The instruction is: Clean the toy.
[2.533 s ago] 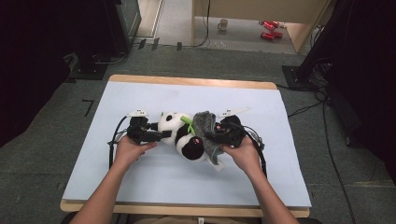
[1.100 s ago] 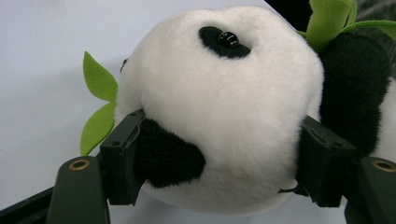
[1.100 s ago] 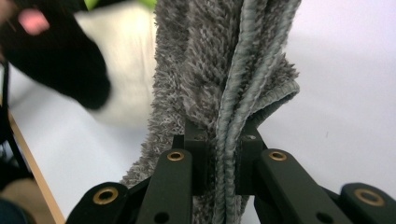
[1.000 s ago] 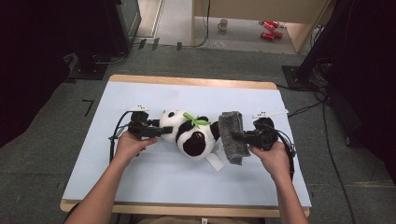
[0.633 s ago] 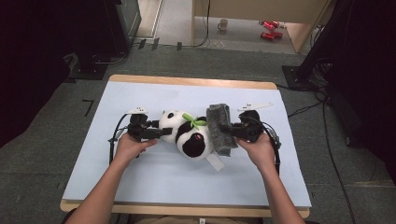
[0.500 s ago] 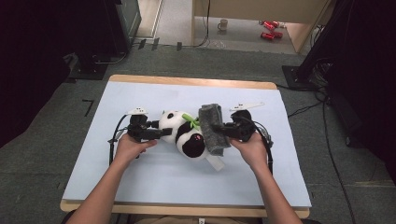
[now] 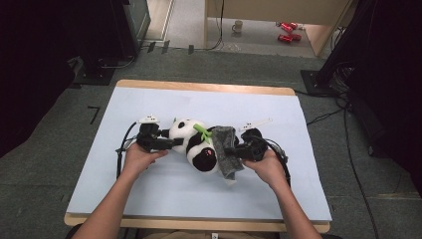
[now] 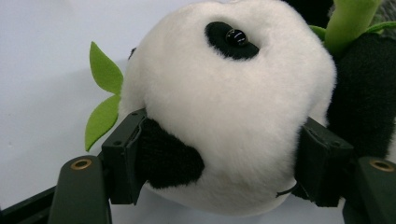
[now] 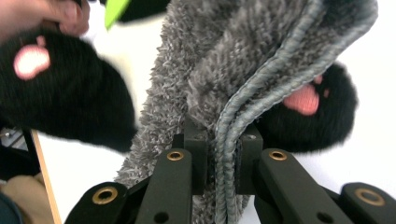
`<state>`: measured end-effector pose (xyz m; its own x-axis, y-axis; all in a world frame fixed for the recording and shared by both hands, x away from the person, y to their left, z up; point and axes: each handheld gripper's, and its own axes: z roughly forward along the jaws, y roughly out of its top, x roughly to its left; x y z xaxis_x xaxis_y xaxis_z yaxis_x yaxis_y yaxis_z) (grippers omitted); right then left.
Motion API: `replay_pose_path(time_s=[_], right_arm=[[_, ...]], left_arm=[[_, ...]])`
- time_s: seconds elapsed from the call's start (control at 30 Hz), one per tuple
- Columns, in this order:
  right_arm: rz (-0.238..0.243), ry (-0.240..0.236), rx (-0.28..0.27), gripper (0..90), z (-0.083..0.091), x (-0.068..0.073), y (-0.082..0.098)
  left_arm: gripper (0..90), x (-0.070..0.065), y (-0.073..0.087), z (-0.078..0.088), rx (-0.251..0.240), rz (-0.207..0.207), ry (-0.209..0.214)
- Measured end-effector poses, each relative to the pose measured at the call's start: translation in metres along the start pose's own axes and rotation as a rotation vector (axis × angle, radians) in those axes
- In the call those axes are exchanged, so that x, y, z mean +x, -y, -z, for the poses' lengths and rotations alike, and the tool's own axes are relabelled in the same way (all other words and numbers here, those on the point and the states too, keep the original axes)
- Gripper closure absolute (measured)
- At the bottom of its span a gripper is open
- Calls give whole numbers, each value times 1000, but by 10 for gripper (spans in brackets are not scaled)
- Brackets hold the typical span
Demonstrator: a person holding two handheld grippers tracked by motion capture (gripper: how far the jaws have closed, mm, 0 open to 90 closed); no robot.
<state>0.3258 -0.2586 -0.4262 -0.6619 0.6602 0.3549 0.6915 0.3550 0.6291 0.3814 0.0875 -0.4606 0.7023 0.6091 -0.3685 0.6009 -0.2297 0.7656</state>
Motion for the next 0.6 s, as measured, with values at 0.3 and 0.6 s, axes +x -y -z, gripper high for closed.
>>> replay_pose_path(time_s=[0.3,0.6], right_arm=[[-11,26,73,806,-3,-4,17],[-76,61,176,805,-4,-19,32]], left_arm=[[298,4,-7,-3,3,21,19],[310,5,-14,-4,3,60,31]])
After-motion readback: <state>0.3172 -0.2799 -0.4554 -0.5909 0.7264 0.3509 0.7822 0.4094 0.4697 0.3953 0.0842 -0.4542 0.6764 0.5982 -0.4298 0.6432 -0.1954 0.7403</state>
